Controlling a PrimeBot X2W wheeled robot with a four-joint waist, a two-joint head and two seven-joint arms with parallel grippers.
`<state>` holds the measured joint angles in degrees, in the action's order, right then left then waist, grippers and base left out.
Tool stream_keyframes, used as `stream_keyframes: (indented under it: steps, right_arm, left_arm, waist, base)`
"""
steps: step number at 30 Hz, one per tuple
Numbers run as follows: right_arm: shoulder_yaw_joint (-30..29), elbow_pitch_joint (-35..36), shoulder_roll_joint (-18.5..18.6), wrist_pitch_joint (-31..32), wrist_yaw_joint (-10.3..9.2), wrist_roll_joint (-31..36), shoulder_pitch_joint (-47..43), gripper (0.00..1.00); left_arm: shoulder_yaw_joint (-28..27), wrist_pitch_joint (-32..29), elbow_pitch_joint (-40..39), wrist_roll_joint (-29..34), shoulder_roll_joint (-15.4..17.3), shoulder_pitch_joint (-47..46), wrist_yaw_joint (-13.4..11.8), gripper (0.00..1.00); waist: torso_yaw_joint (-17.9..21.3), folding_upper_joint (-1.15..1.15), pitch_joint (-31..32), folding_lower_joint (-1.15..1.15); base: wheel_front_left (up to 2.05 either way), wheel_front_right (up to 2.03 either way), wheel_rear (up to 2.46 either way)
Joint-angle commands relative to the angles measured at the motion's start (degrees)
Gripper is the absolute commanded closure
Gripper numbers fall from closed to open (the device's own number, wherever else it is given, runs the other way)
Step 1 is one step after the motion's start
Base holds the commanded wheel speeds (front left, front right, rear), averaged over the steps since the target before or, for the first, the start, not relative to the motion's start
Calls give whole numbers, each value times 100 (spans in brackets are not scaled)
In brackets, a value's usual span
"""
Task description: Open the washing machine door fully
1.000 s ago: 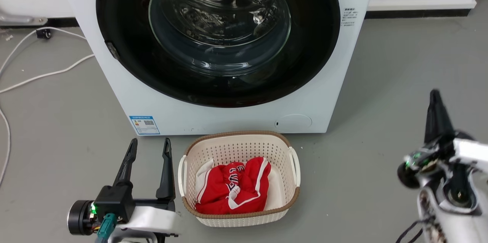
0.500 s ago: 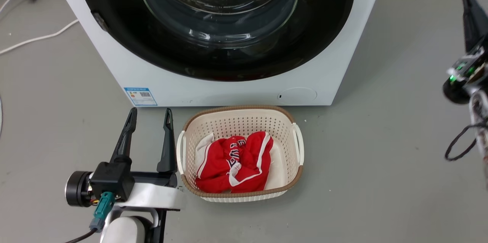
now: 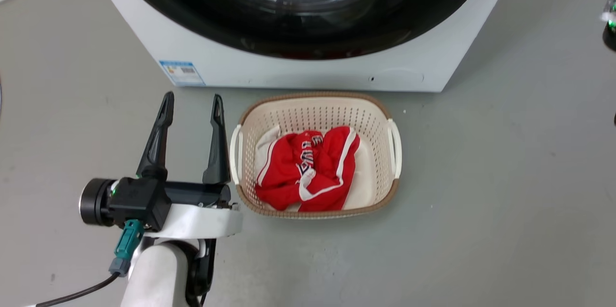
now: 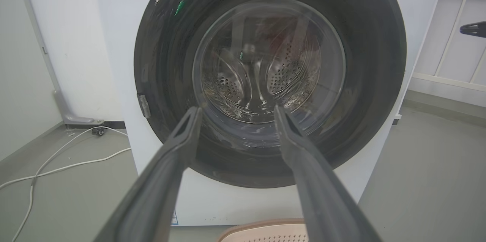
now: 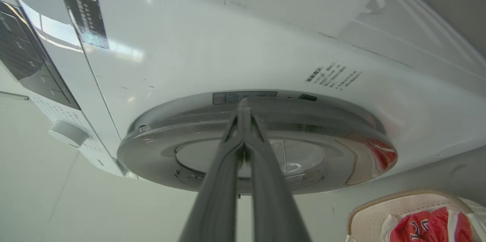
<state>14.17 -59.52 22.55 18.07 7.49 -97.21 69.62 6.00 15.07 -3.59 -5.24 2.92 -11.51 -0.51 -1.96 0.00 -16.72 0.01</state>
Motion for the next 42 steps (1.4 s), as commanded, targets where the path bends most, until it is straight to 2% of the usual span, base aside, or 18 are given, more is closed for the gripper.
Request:
stream_keyframes:
  steps: [1,6,13,25,31,42]
  right_arm:
    - [89,-99,-12,113,0,86,183,100]
    - [344,-446,-37,373,0,291,694,100]
    - [514,-805,-71,420,0,498,1258,100]
    - [570,-1043,-162,565,0,563,1747,100]
    - [483,-943,-250,1054,1,390,1783,100]
    - [386,-287,-224,2071,7,82,1102,100]
  left_arm:
    - [38,15,-50,-5,-5,-104,-30,0]
    - [146,15,-160,-9,-4,-292,-97,0]
    - [305,15,-256,-3,-3,-556,-162,0]
    - [425,15,-283,-57,-4,-751,-307,0]
    - [471,15,-255,-95,-4,-792,-370,0]
    - [467,15,-109,-27,-4,-661,-369,0]
  waist:
    - [-62,0,-213,-1]
    - [-129,0,-571,-1]
    - [-228,0,-1003,-1]
    - [-339,0,-1343,-1]
    - [-371,0,-1376,-1]
    - [-281,0,-1067,-1]
  base:
    - [0,0,0]
    - [0,0,0]
    - [0,0,0]
    - [0,0,0]
    - [0,0,0]
    - [0,0,0]
